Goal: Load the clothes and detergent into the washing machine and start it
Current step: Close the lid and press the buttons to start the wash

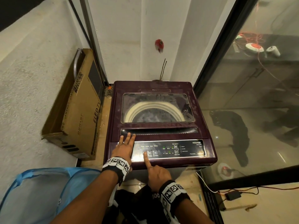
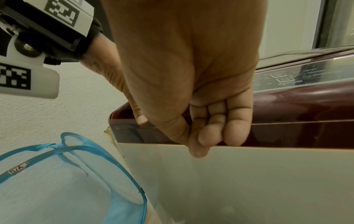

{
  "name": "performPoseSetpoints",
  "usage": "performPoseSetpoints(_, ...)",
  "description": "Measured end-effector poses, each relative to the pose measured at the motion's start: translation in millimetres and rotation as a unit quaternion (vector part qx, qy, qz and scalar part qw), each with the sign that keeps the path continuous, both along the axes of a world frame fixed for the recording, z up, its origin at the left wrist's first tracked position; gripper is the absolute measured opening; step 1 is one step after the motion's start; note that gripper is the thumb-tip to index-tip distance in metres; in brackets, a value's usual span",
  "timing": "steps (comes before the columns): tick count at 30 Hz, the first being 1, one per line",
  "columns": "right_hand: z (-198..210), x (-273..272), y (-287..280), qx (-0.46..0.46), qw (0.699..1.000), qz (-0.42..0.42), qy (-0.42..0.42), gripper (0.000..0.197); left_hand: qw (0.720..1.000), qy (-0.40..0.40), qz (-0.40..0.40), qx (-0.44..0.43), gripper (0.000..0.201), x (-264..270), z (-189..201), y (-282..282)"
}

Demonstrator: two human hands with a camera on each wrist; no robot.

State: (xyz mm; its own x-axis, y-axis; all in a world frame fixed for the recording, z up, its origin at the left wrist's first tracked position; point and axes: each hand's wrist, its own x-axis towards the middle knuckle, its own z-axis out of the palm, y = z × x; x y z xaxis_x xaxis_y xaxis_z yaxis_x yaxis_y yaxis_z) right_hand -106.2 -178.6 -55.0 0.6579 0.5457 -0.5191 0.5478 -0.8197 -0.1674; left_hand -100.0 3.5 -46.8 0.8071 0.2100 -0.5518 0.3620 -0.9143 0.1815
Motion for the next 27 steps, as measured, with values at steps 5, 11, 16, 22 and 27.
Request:
performPoseSetpoints(5,0.8,1.5,-0.5,0.001,1.000,0.003,0.010,0.105,1.000,-0.002,0.000,0.001,0.151,0.2,1.0,0.4)
performPoseSetpoints(11,1.1,1.2,1.7,-0.005,1.000,0.008,0.004,0.103,1.000,0.003,0.005,0.002,0.151,1.3,3.5,0.4)
performPoseSetpoints(16,9.0,2.6,-3.9,0.021,1.000,-0.012,-0.005,0.103,1.000,0.003,0.006,-0.001,0.152,1.9,3.4,0.7)
performPoseSetpoints(22,15.0,11.5,-19.7,0.032,0.999,-0.037,-0.006,0.099,1.000,0.001,0.008,-0.007,0.151,0.5,0.9,0.8)
performPoseSetpoints(27,8.3,12.4,-24.4,0.019,0.999,-0.034,0.000,0.098,1.000,0.002,0.011,-0.011,0.152,0.5,1.4,0.8)
